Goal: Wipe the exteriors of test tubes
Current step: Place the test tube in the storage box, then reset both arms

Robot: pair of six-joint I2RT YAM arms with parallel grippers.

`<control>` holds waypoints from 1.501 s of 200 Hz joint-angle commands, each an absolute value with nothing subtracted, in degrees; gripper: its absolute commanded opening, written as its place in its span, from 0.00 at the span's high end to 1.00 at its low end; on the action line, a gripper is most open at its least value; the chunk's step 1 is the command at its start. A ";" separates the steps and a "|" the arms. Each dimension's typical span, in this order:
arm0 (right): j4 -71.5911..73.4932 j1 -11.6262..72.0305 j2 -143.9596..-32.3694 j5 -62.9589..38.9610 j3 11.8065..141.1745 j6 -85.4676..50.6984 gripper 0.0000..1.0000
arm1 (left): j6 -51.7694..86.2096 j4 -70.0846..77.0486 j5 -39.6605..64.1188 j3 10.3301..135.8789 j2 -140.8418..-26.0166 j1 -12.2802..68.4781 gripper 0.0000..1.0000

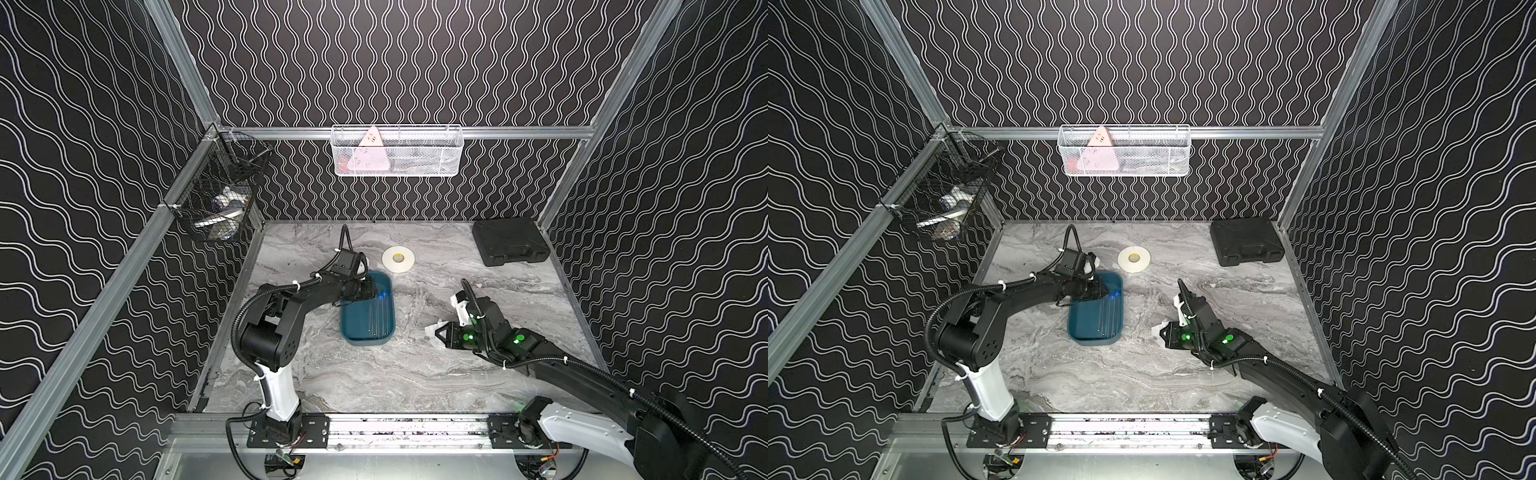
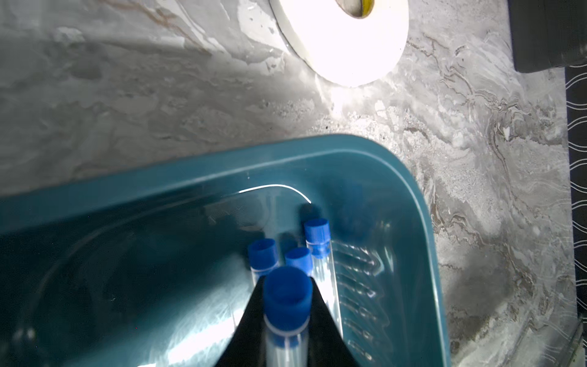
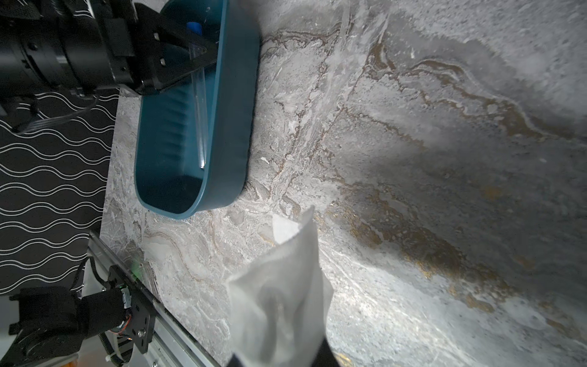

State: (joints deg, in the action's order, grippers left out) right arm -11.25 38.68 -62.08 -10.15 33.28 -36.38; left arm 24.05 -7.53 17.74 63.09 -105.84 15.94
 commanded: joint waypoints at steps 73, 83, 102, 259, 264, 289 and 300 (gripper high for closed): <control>-14.83 38.41 -65.44 -6.59 35.84 -35.73 0.82 | 23.03 -8.44 17.58 62.75 -106.70 14.34 0.74; -14.82 38.41 -66.61 -6.64 36.12 -36.07 0.81 | 22.97 -8.44 17.46 62.68 -106.62 14.40 0.72; -13.83 38.41 -68.52 -6.77 36.17 -36.92 0.80 | 22.93 -8.61 16.88 62.42 -106.44 14.33 0.70; -30.87 39.19 -72.69 -4.55 51.84 -29.38 0.00 | 26.08 -3.40 21.97 55.96 -86.50 14.32 0.53; -28.87 39.20 -72.12 -8.63 51.13 -28.22 0.00 | 26.26 -3.14 22.45 55.35 -85.60 14.25 0.53; -26.57 39.45 -70.44 -3.70 48.82 -31.59 0.00 | 27.43 -0.74 26.61 52.22 -82.26 14.30 0.50; -33.01 39.30 -72.05 3.42 51.05 -32.85 0.00 | 28.54 0.30 28.26 50.69 -80.97 14.31 0.49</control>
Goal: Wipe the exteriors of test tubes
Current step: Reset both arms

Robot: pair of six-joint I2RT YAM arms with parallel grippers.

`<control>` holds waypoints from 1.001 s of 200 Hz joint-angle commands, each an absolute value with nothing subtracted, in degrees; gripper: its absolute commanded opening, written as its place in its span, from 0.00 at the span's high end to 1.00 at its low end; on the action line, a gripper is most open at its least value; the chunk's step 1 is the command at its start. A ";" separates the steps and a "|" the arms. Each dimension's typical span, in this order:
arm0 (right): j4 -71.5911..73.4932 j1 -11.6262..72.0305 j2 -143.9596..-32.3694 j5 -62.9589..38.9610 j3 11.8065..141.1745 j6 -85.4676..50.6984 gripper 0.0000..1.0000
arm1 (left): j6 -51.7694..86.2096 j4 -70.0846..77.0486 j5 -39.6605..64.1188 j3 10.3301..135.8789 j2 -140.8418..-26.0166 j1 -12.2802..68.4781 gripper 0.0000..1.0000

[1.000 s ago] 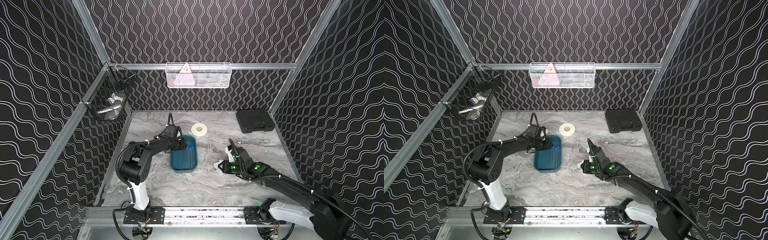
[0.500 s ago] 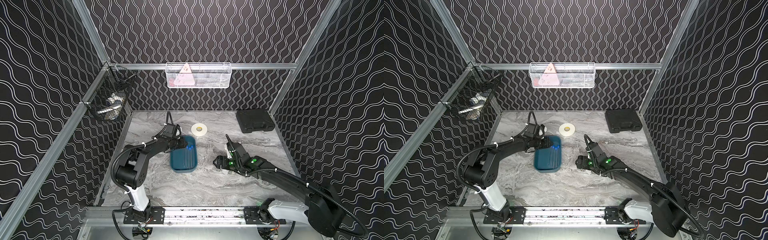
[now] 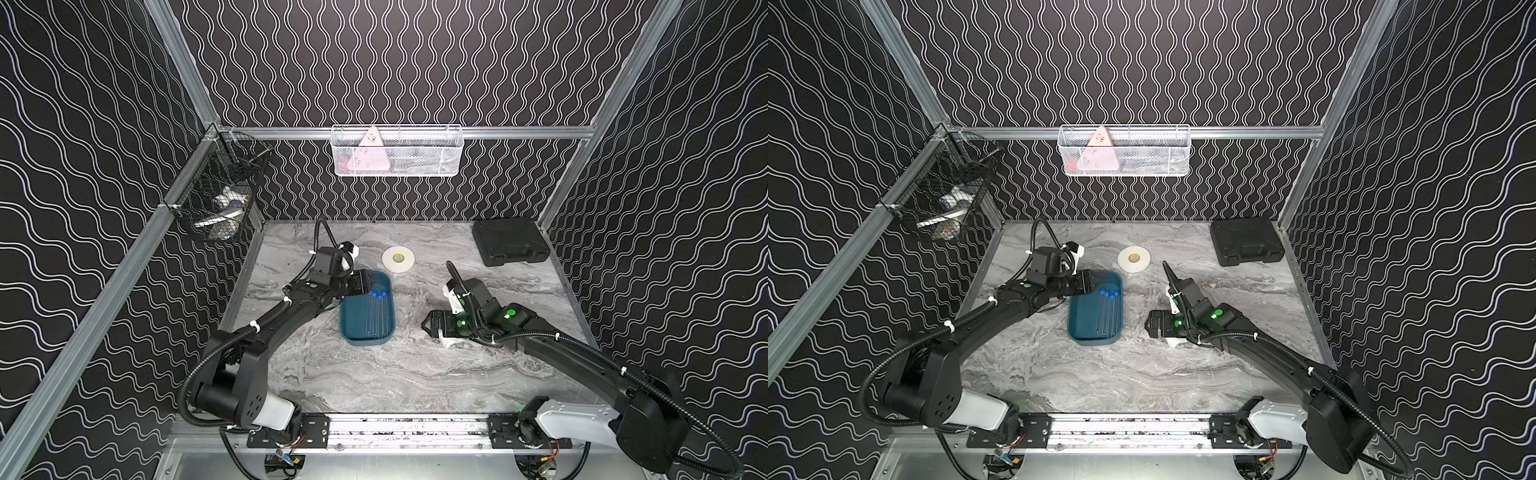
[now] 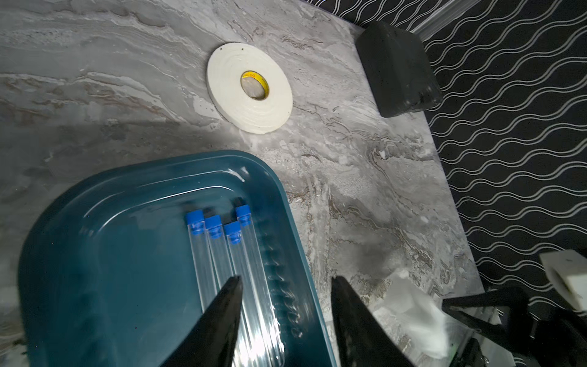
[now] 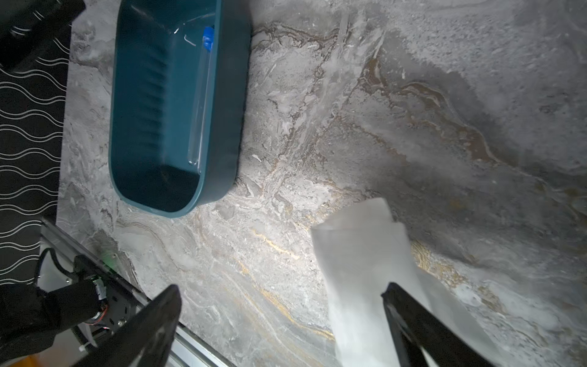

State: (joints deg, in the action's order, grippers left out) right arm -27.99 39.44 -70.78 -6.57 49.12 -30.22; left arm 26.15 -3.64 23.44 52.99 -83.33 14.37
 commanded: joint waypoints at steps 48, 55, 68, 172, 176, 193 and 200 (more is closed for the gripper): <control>-24.35 39.22 -68.14 -3.78 45.11 -32.73 0.00 | 32.24 3.96 31.60 43.18 -75.40 15.55 0.44; -25.85 39.13 -68.28 -0.83 45.38 -33.78 0.00 | 32.15 4.25 30.43 42.08 -73.84 15.55 0.43; -26.73 38.94 -68.48 2.71 45.57 -33.81 0.00 | 30.33 4.39 27.05 40.00 -70.81 15.50 0.40; 19.45 11.43 -74.48 15.20 30.58 -5.90 0.01 | 6.08 22.58 -24.45 26.88 -68.64 12.35 0.01; 22.43 11.01 -75.91 15.32 29.86 -4.65 0.01 | 5.60 25.84 -24.73 25.70 -69.96 12.02 0.01; 36.57 8.54 -82.49 14.22 25.95 -2.54 0.01 | 5.43 35.96 -23.89 22.87 -77.41 10.23 0.01; 42.19 7.21 -85.49 13.13 24.79 -2.28 0.01 | 6.49 39.43 -22.90 22.14 -80.38 9.12 0.01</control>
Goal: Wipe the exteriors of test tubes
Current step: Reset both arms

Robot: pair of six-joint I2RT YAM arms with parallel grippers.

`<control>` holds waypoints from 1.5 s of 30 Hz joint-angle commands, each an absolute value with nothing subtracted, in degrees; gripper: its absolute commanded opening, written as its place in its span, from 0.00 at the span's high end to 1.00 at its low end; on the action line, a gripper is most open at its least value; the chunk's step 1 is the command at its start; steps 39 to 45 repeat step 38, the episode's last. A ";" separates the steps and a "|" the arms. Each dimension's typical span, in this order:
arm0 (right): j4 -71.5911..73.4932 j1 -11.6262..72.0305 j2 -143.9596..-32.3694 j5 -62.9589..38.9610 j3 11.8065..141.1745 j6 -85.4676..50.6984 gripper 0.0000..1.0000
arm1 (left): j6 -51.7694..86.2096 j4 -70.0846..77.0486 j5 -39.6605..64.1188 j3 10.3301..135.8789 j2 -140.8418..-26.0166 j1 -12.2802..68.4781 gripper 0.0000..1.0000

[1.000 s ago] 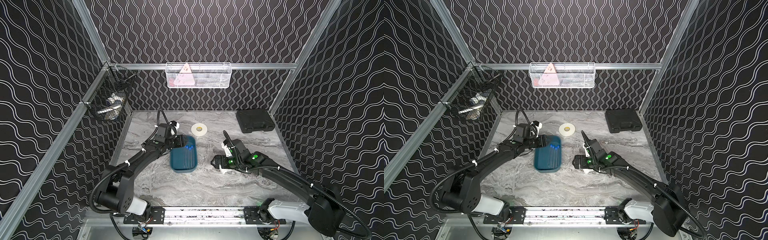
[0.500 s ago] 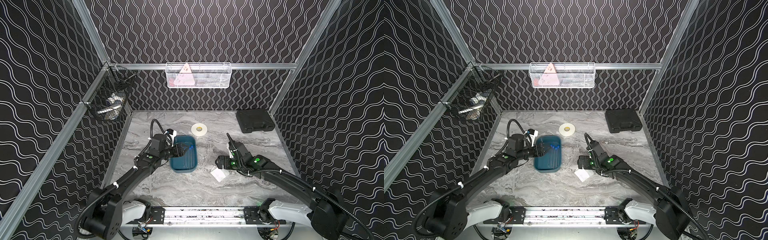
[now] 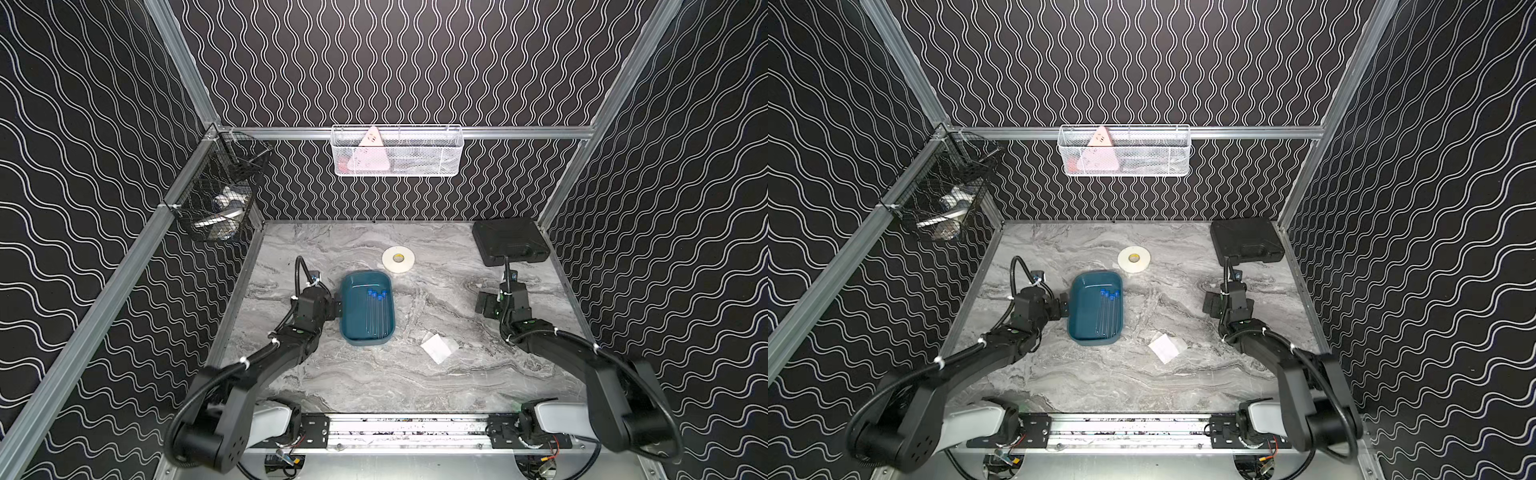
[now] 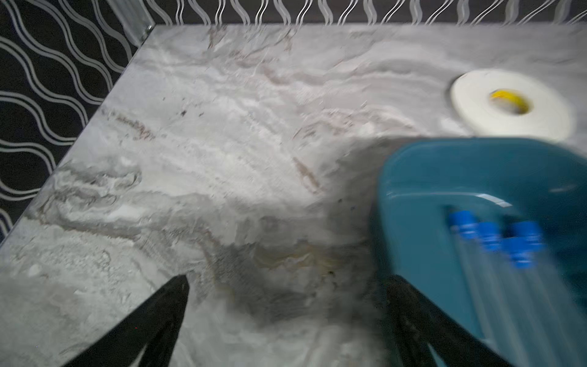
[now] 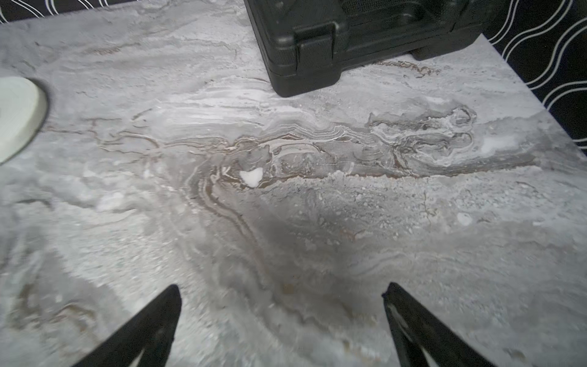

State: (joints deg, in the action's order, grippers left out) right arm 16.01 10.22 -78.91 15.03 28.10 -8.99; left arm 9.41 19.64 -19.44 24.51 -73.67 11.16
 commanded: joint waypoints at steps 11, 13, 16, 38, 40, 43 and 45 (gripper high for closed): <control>50.80 -2.79 -93.63 5.81 23.77 -7.21 0.00 | 0.82 59.65 -3.15 20.83 -94.67 1.19 0.01; 56.82 -2.81 -95.74 5.01 22.94 -6.13 0.01 | 0.91 58.45 -2.73 21.10 -94.39 1.15 0.01; 51.55 -2.81 -94.30 5.25 23.96 -6.50 0.01 | 0.68 58.25 -2.92 21.48 -94.73 1.15 0.01; 54.74 -2.74 -95.27 5.45 23.47 -5.64 0.01 | -0.04 55.85 -3.18 22.86 -95.03 2.04 0.01; 54.74 -2.74 -95.27 5.45 23.47 -5.64 0.01 | -0.04 55.85 -3.18 22.86 -95.03 2.04 0.01; 54.74 -2.74 -95.27 5.45 23.47 -5.64 0.01 | -0.04 55.85 -3.18 22.86 -95.03 2.04 0.01; 54.74 -2.74 -95.27 5.45 23.47 -5.64 0.01 | -0.04 55.85 -3.18 22.86 -95.03 2.04 0.01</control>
